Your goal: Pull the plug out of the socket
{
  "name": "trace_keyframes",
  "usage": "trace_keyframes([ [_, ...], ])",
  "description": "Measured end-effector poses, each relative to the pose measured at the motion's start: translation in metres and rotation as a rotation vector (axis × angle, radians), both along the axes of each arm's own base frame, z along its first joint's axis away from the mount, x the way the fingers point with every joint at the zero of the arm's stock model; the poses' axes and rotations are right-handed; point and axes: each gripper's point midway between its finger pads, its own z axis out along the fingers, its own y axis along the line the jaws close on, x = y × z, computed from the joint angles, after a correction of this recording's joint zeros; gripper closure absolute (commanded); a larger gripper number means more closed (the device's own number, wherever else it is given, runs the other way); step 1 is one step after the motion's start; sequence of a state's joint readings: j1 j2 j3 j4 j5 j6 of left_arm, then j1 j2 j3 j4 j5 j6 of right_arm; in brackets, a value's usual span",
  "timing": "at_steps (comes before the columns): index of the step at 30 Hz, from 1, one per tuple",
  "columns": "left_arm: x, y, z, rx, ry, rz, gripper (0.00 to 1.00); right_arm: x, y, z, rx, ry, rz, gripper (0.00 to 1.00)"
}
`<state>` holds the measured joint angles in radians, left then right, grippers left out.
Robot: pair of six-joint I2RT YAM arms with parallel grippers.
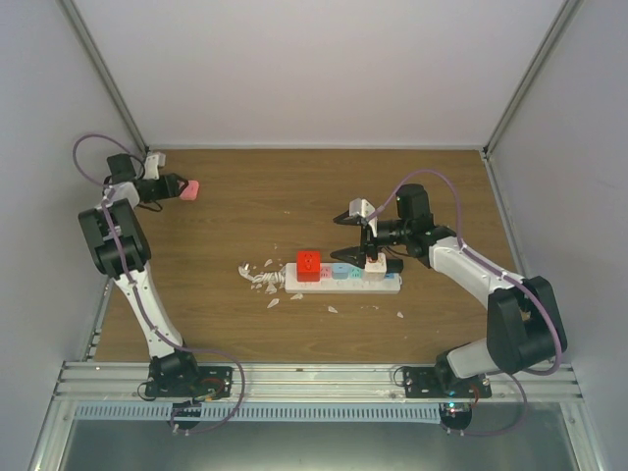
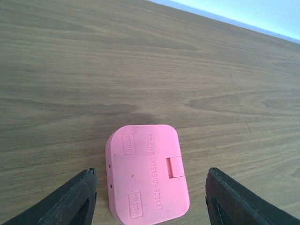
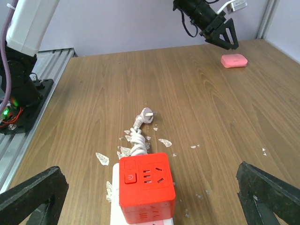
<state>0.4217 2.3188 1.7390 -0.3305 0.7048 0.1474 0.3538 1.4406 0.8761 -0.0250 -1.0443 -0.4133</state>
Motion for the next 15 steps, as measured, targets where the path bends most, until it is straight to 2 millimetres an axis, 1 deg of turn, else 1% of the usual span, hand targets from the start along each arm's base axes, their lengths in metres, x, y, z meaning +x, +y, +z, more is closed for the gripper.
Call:
trace_keyframes([
  [3,-0.002,0.001,0.012,0.030,-0.016,-0.003,0.29,0.000,0.000,0.000,-0.001,-0.006,0.001,0.00],
  [5,-0.004,0.000,0.026,0.050,-0.038,-0.014,0.26,0.000,0.000,-0.001,-0.004,-0.013,0.000,0.00],
  [8,-0.009,-0.004,0.042,0.078,-0.063,-0.036,0.23,0.001,-0.001,-0.001,-0.011,-0.030,-0.002,0.00],
  [10,-0.016,-0.011,0.054,0.103,-0.083,-0.057,0.17,0.001,-0.002,-0.002,-0.017,-0.042,-0.002,0.01],
  [13,-0.026,-0.024,0.069,0.140,-0.103,-0.094,0.04,0.000,-0.002,-0.004,-0.025,-0.056,0.001,0.00],
  [15,-0.030,-0.036,0.077,0.160,-0.122,-0.131,0.02,0.000,-0.002,-0.005,-0.030,-0.063,0.003,0.00],
])
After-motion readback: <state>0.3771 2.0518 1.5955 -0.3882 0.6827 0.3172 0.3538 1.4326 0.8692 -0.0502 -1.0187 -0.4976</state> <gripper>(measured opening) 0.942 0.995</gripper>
